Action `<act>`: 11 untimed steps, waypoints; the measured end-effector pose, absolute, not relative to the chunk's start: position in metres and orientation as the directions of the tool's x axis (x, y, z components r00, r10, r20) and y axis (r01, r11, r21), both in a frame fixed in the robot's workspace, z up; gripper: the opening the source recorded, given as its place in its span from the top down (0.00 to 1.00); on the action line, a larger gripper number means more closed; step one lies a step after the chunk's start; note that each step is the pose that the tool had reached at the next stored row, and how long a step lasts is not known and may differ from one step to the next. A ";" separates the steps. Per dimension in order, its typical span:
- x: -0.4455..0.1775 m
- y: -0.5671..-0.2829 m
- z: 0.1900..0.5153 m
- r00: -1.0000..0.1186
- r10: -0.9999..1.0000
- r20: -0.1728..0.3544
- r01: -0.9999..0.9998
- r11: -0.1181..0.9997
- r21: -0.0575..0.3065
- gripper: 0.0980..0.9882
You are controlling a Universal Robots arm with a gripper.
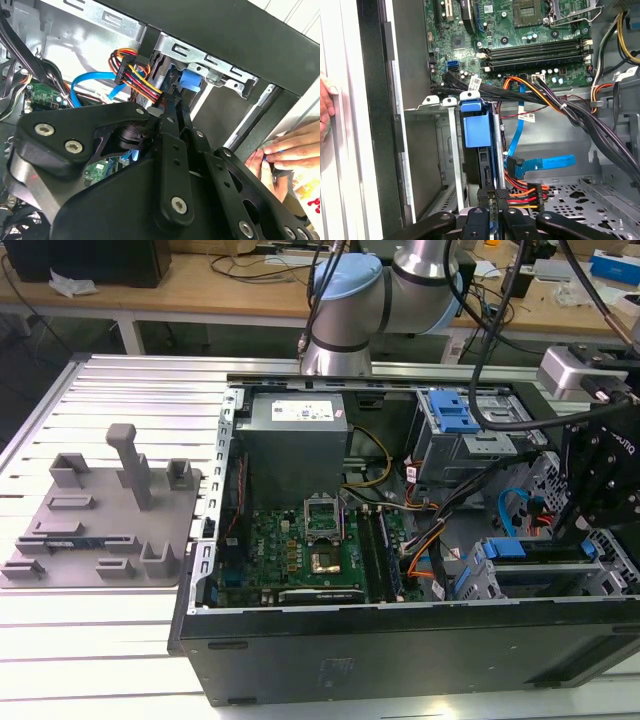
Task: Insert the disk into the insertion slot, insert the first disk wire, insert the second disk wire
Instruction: 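Insert the first disk wire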
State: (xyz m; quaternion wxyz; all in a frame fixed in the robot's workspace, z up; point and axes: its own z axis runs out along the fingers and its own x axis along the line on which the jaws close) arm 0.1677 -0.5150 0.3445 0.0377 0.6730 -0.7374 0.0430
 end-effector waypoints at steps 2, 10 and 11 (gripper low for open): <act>0.168 -0.515 0.343 -0.091 -0.989 0.114 -0.996 0.090 -0.013 0.93; 0.168 -0.515 0.340 -0.091 -0.989 0.114 -0.996 0.090 -0.013 0.93; 0.168 -0.515 0.340 -0.091 -0.989 0.114 -0.996 0.090 -0.013 0.93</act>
